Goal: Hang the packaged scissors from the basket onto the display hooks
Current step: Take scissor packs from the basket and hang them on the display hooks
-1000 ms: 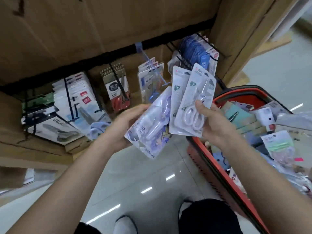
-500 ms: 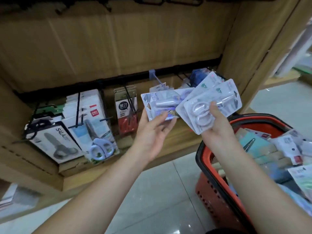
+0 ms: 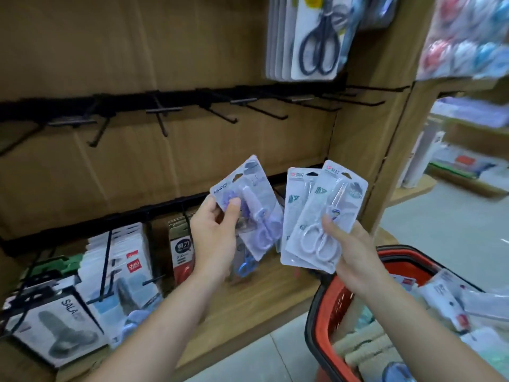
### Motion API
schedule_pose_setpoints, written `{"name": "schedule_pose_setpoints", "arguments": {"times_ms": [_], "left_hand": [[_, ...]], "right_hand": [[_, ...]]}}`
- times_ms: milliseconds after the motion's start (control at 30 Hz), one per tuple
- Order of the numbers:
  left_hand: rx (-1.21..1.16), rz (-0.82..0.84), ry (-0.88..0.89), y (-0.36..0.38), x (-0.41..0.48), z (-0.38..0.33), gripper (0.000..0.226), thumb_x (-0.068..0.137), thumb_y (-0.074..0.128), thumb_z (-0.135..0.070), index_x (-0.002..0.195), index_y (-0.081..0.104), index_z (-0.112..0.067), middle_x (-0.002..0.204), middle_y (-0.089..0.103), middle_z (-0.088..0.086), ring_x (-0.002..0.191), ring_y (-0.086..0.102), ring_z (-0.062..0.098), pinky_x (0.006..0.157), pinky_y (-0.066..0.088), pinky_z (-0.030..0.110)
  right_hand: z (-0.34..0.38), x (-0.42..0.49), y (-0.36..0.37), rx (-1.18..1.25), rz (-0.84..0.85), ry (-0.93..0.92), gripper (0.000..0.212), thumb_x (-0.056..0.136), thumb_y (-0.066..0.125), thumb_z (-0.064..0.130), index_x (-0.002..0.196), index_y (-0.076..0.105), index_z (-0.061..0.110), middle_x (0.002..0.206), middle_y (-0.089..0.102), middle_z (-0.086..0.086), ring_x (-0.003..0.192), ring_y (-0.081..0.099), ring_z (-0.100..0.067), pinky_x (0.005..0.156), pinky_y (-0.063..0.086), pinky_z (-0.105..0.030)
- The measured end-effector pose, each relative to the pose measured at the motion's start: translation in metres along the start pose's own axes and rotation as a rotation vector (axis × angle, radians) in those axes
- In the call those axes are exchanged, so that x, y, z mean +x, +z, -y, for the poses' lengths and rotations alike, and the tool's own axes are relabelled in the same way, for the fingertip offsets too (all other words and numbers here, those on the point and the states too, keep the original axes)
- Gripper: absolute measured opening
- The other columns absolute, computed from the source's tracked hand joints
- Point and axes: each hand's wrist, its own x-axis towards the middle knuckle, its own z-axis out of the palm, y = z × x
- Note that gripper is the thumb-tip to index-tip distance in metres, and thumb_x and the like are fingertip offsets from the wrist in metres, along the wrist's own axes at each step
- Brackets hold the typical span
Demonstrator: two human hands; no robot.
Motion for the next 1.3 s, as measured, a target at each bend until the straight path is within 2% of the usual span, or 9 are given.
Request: {"name": "schedule_pose_setpoints", "arguments": {"times_ms": [100, 300, 500, 633, 767, 967, 1133, 1200, 1300], "left_hand": [[0.113, 0.092, 0.105, 0.018, 0.017, -0.010, 0.015, 0.102, 0.063, -0.014, 0.098, 0.073, -0.025, 0.095, 0.078, 0.000, 0.092, 0.073, 0.029, 0.083, 0.060, 0.052], [0.161, 0.196, 0.156, 0.060, 0.028, -0.023, 0.014, 0.101, 0.065, -0.012, 0.096, 0.075, -0.021, 0.091, 0.078, 0.001, 0.090, 0.073, 0.034, 0.080, 0.057, 0.060], [0.220, 0.279, 0.245, 0.103, 0.033, -0.047, 0.015, 0.100, 0.066, -0.015, 0.098, 0.078, -0.024, 0.090, 0.078, -0.006, 0.086, 0.074, 0.022, 0.078, 0.060, 0.055], [0.319, 0.277, 0.289, 0.136, 0.043, -0.047, 0.018, 0.099, 0.067, -0.016, 0.081, 0.071, -0.015, 0.075, 0.072, -0.003, 0.076, 0.067, 0.029, 0.071, 0.057, 0.055], [0.367, 0.282, 0.287, 0.158, 0.048, -0.036, 0.017, 0.098, 0.067, -0.017, 0.081, 0.071, -0.015, 0.075, 0.072, -0.001, 0.076, 0.067, 0.029, 0.071, 0.058, 0.052], [0.342, 0.270, 0.240, 0.185, 0.049, -0.032, 0.024, 0.099, 0.068, -0.015, 0.083, 0.073, -0.033, 0.081, 0.076, -0.012, 0.081, 0.073, 0.016, 0.077, 0.061, 0.050], [0.339, 0.276, 0.215, 0.192, 0.046, -0.024, 0.031, 0.100, 0.066, -0.015, 0.081, 0.070, -0.040, 0.083, 0.077, -0.014, 0.083, 0.074, 0.015, 0.079, 0.062, 0.051], [0.340, 0.273, 0.215, 0.191, 0.046, -0.021, 0.030, 0.100, 0.066, -0.014, 0.083, 0.071, -0.039, 0.084, 0.077, -0.014, 0.083, 0.074, 0.014, 0.079, 0.062, 0.050], [0.303, 0.251, 0.192, 0.187, 0.047, -0.019, 0.027, 0.100, 0.066, -0.014, 0.089, 0.073, -0.038, 0.088, 0.078, -0.015, 0.086, 0.075, 0.012, 0.080, 0.063, 0.048]], "right_hand": [[0.024, 0.012, -0.005, -0.008, -0.010, -0.069, 0.048, 0.093, 0.071, 0.017, 0.139, 0.060, 0.010, 0.134, 0.068, -0.013, 0.123, 0.066, -0.034, 0.105, 0.051, -0.053], [0.060, 0.036, -0.044, 0.122, -0.075, -0.185, 0.052, 0.092, 0.070, 0.020, 0.141, 0.058, 0.005, 0.137, 0.065, -0.018, 0.127, 0.062, -0.037, 0.106, 0.049, -0.050], [0.079, 0.056, -0.070, 0.262, -0.071, -0.153, 0.069, 0.088, 0.080, 0.029, 0.147, 0.052, 0.009, 0.146, 0.057, -0.022, 0.132, 0.058, -0.038, 0.107, 0.050, -0.052], [0.095, 0.079, -0.089, 0.353, -0.049, -0.127, 0.040, 0.106, 0.048, 0.024, 0.141, 0.059, 0.010, 0.130, 0.066, -0.018, 0.119, 0.064, -0.037, 0.107, 0.050, -0.053], [0.106, 0.106, -0.108, 0.375, -0.090, -0.237, 0.053, 0.098, 0.065, 0.014, 0.149, 0.051, 0.012, 0.150, 0.054, -0.020, 0.136, 0.054, -0.041, 0.114, 0.038, -0.066], [0.120, 0.130, -0.121, 0.274, -0.070, -0.339, 0.055, 0.090, 0.073, 0.005, 0.142, 0.057, 0.012, 0.140, 0.063, -0.018, 0.128, 0.061, -0.039, 0.109, 0.045, -0.064], [0.122, 0.139, -0.122, 0.078, -0.234, -0.400, 0.071, 0.058, 0.100, 0.034, 0.121, 0.071, 0.018, 0.121, 0.075, -0.011, 0.114, 0.071, -0.034, 0.099, 0.053, -0.062], [0.117, 0.137, -0.128, 0.040, -0.267, -0.396, 0.063, 0.063, 0.097, 0.028, 0.119, 0.071, 0.016, 0.117, 0.077, -0.009, 0.109, 0.073, -0.031, 0.098, 0.056, -0.059], [0.110, 0.131, -0.141, 0.110, -0.149, -0.349, 0.068, 0.064, 0.092, 0.024, 0.126, 0.068, 0.008, 0.123, 0.073, -0.017, 0.113, 0.071, -0.036, 0.099, 0.055, -0.056]]}}
